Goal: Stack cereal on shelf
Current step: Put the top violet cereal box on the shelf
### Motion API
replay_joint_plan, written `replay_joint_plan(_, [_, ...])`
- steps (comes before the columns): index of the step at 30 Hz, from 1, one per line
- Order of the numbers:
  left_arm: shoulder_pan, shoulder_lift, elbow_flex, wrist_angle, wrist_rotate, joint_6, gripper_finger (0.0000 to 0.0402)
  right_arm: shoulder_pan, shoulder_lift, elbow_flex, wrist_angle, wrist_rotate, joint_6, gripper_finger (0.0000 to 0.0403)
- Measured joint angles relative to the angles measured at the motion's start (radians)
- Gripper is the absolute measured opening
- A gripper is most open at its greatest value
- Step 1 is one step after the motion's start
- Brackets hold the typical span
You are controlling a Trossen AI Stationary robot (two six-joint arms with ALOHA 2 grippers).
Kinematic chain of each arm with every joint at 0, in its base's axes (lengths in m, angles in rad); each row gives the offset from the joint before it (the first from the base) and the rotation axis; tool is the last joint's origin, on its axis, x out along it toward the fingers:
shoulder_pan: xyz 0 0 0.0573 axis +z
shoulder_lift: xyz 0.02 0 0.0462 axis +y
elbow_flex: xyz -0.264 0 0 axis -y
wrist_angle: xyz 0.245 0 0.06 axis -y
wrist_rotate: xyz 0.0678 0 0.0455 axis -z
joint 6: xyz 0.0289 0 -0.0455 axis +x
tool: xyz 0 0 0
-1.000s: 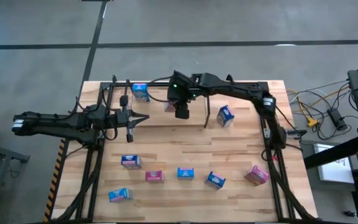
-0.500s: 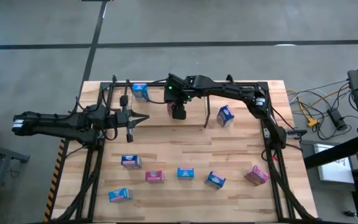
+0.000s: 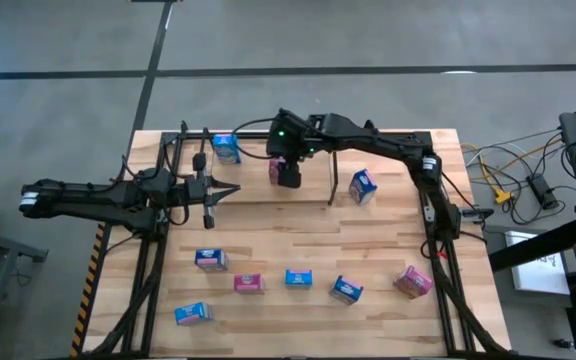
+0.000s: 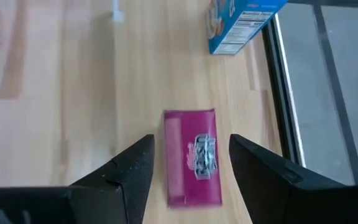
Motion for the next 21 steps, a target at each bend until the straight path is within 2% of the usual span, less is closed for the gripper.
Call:
replay_joint_plan(5, [0.0,-0.001,0.0,0.002,0.0,0.0,0.0,0.007,-0.052,0.007,-0.126,-0.001,0.019,0.0175])
replay_joint_plan(11, [0.0,0.0,0.0,0.002,0.0,0.0,0.0,0.007,-0.085,0.002,-0.276,0.0,0.068,0.0113])
replay_joint_plan(16, [0.0,0.0,0.0,0.002,0.0,0.0,0.0,0.007,-0.076,-0.054,-0.258,0.0,0.067,0.0056])
replay_joint_plan(21, [0.0,0.0,0.0,0.002,0.0,0.0,0.0,0.006,-0.069,-0.17,-0.136,0.011,0.052,0.0015])
